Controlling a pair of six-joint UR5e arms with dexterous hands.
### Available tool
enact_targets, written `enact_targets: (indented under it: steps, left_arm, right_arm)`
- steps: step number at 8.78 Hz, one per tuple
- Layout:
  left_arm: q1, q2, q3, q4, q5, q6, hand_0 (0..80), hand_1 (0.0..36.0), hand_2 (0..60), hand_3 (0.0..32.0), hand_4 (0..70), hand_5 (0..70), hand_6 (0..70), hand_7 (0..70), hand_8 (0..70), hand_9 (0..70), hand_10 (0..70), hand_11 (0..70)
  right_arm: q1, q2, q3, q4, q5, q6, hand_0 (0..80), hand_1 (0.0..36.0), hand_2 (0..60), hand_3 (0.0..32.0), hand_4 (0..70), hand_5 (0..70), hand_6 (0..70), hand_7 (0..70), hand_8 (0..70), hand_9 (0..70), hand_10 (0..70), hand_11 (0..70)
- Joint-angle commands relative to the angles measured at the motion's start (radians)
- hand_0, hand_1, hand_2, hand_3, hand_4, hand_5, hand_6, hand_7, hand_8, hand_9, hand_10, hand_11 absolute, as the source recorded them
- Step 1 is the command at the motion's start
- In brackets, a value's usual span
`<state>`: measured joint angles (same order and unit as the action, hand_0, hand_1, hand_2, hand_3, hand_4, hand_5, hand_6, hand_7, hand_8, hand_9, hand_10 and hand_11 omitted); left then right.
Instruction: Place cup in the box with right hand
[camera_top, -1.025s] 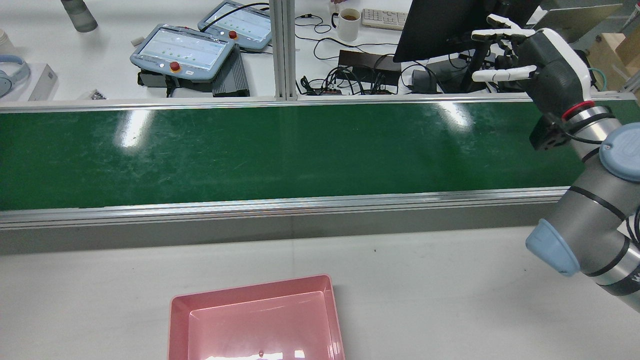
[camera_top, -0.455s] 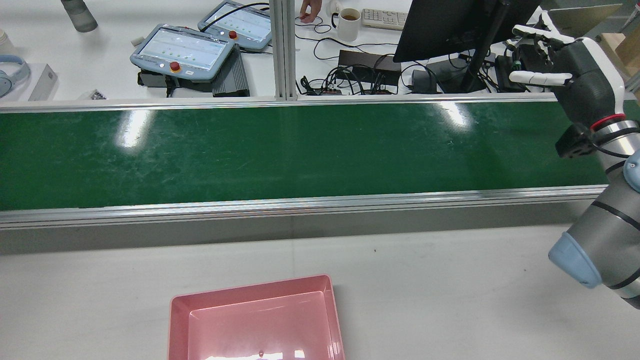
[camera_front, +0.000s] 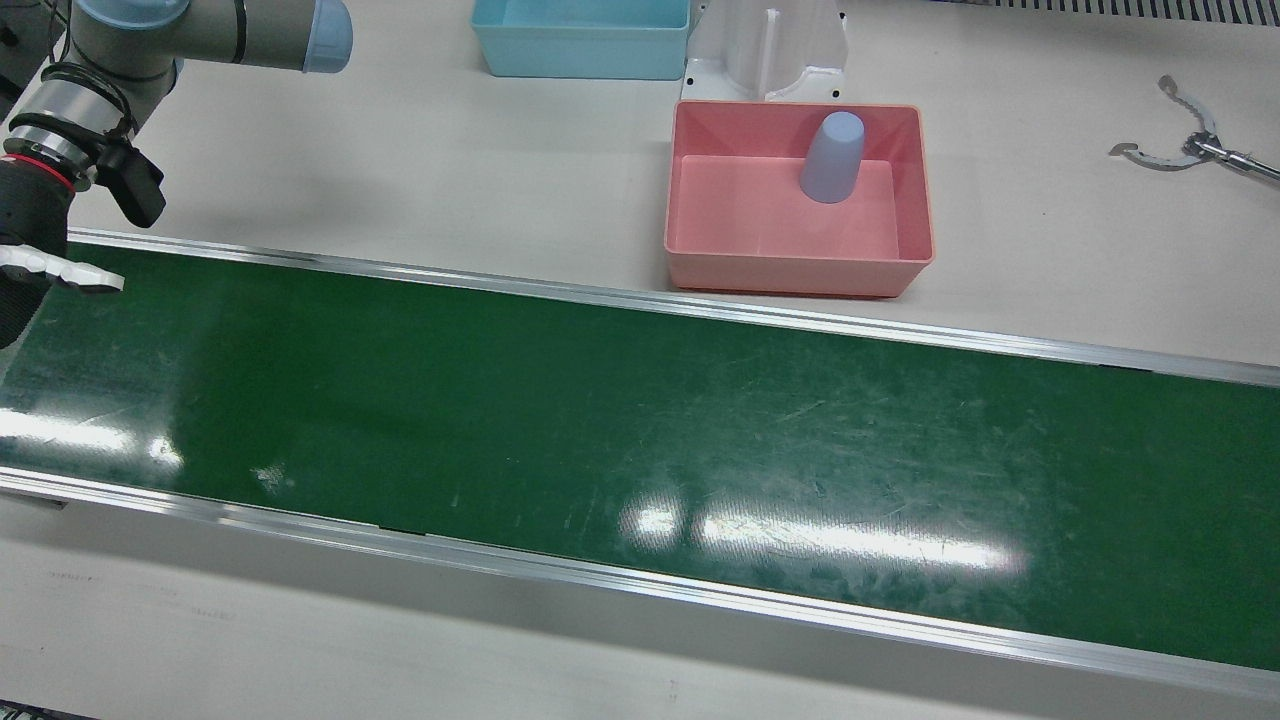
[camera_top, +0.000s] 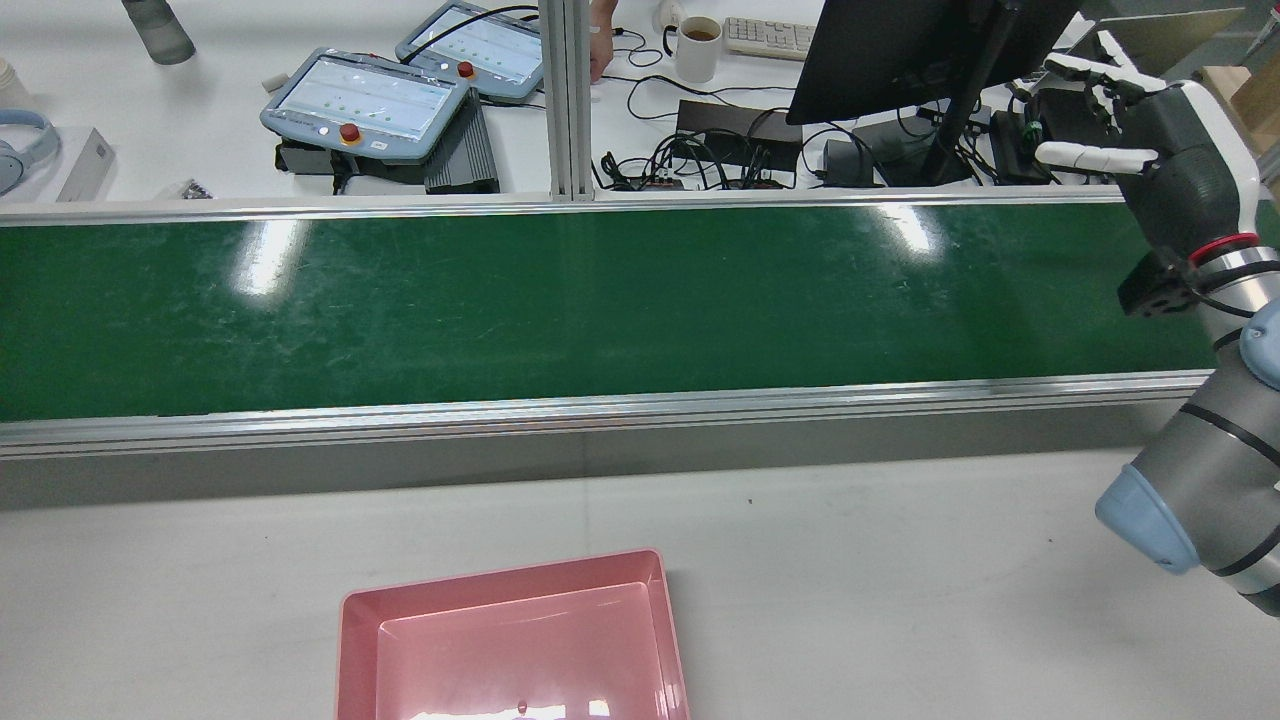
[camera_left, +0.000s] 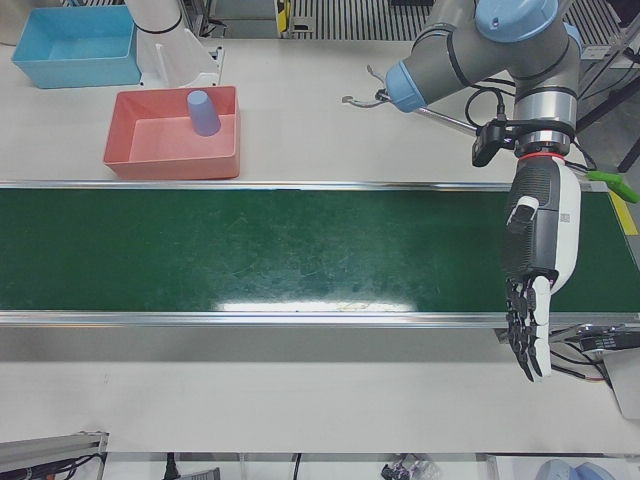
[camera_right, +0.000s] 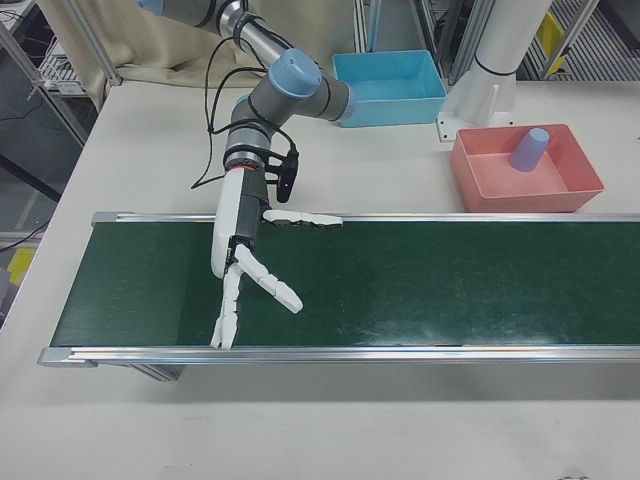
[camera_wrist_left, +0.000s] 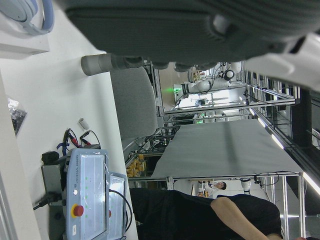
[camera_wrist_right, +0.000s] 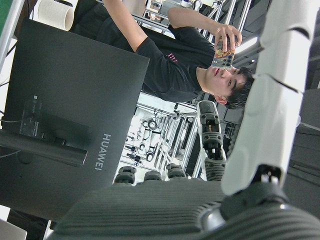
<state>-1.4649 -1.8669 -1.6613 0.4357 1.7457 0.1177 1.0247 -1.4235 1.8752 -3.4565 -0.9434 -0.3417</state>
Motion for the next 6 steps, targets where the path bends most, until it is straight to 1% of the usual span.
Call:
enact_targets:
  steps: [1, 2, 3, 4, 6]
  left_arm:
    - [0.0, 0.0, 0.0, 0.0, 0.0, 0.0, 0.0, 0.0, 0.0, 0.0, 0.0, 0.0, 0.0, 0.0, 0.0, 0.0, 0.0, 0.0]
    - [0.0, 0.0, 0.0, 0.0, 0.0, -0.001, 0.0, 0.0, 0.0, 0.0, 0.0, 0.0, 0.0, 0.0, 0.0, 0.0, 0.0, 0.0]
    - [0.0, 0.0, 0.0, 0.0, 0.0, 0.0, 0.0, 0.0, 0.0, 0.0, 0.0, 0.0, 0.0, 0.0, 0.0, 0.0, 0.0, 0.0]
    - [0.0, 0.0, 0.0, 0.0, 0.0, -0.001, 0.0, 0.0, 0.0, 0.0, 0.0, 0.0, 0.0, 0.0, 0.0, 0.0, 0.0, 0.0]
    - [0.0, 0.0, 0.0, 0.0, 0.0, -0.001, 0.0, 0.0, 0.0, 0.0, 0.0, 0.0, 0.0, 0.0, 0.0, 0.0, 0.0, 0.0]
  right_arm:
    - [-0.003, 0.0, 0.01, -0.001, -0.005, 0.024, 54.0, 16.6, 8.5, 4.8, 22.2, 5.7, 2.3, 10.5, 0.0, 0.7, 2.5, 5.6]
    - [-0.003, 0.0, 0.01, -0.001, -0.009, 0.026, 53.9, 16.4, 7.9, 6.4, 21.2, 5.7, 2.2, 10.7, 0.0, 0.7, 1.9, 4.8]
    - [-0.006, 0.0, 0.01, -0.001, -0.011, 0.026, 53.0, 12.1, 0.1, 11.4, 20.5, 4.9, 1.4, 10.4, 0.0, 0.6, 1.6, 4.1]
    - [-0.006, 0.0, 0.012, -0.001, -0.011, 0.029, 52.6, 10.0, 0.0, 13.4, 20.8, 4.5, 1.3, 11.0, 0.0, 0.8, 1.6, 3.8]
    - [-0.009, 0.0, 0.01, -0.001, -0.011, 0.036, 52.7, 11.2, 0.0, 11.6, 23.0, 4.6, 1.7, 12.4, 0.0, 1.0, 1.8, 4.2]
